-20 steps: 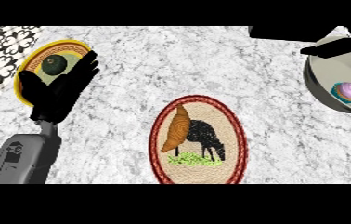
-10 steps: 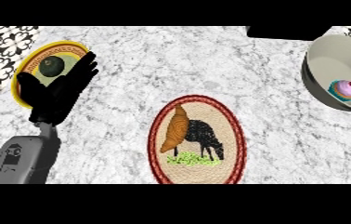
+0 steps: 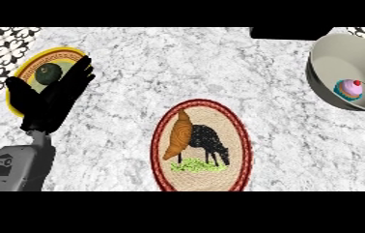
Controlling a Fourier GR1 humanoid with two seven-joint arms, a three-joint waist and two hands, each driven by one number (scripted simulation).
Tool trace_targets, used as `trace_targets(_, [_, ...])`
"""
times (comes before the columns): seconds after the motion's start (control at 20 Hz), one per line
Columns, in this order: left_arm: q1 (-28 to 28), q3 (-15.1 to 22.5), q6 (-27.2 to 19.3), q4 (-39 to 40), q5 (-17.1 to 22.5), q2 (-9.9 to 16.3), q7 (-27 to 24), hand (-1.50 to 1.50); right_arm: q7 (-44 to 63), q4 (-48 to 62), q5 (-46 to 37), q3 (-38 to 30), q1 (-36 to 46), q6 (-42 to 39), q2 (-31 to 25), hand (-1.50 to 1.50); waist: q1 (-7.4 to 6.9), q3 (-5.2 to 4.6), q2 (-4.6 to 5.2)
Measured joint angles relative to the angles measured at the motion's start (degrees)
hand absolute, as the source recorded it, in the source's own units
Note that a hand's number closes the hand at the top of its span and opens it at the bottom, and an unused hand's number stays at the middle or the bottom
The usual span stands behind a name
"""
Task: Pick the cupcake from the placemat and place it in the bowl
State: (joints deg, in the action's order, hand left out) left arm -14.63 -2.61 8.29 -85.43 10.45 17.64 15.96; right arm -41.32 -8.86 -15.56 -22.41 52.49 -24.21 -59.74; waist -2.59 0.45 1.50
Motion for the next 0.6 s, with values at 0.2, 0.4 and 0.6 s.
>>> trace_targets(0.2, [0.7, -0.6, 0.0, 0.0, 0.1, 0.2, -0.2, 0.00, -1.4, -0.7, 1.7, -1.1, -2.9, -4.3, -3.2, -1.50, 1.01, 0.04, -0.36])
trace_targets(0.4, [2.1, -1.1, -0.1, 0.1, 0.1, 0.4, -0.5, 0.00, -1.3, -1.6, 3.9, -2.2, -5.9, -8.4, -4.6, -1.50, 2.26, 0.10, -0.87])
trace_targets(0.6, [2.7, -1.8, -0.5, 0.2, 0.1, 0.6, -0.5, 0.00, 0.0, -2.4, 6.8, -3.6, -8.8, -12.3, -5.2, 1.50, 3.75, 0.17, -1.34])
